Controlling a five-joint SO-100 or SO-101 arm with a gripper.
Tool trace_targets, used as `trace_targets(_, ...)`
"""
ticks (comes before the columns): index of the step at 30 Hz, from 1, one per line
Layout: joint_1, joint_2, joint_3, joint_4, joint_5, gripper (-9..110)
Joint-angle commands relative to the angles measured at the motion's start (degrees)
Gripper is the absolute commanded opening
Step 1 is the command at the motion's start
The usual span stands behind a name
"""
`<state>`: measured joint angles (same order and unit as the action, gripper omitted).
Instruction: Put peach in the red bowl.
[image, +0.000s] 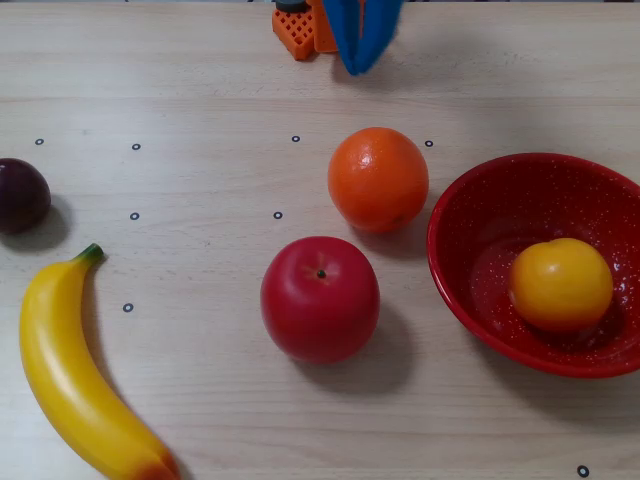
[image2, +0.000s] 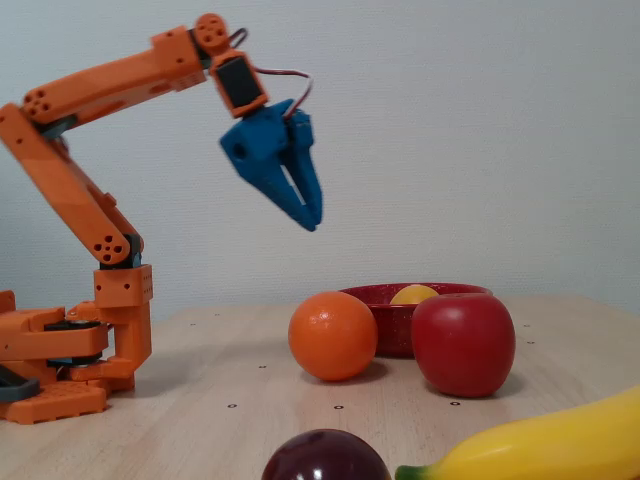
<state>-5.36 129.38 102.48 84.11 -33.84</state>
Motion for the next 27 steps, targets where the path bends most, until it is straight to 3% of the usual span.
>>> trace_targets(1,1.3,6.9,0.2,0.8,1.8,0)
trace_targets(13,4.6,33.0,21.7,0.8,6.1,0)
trace_targets(27,8.2,51.6,35.8,5.2,7.2,0)
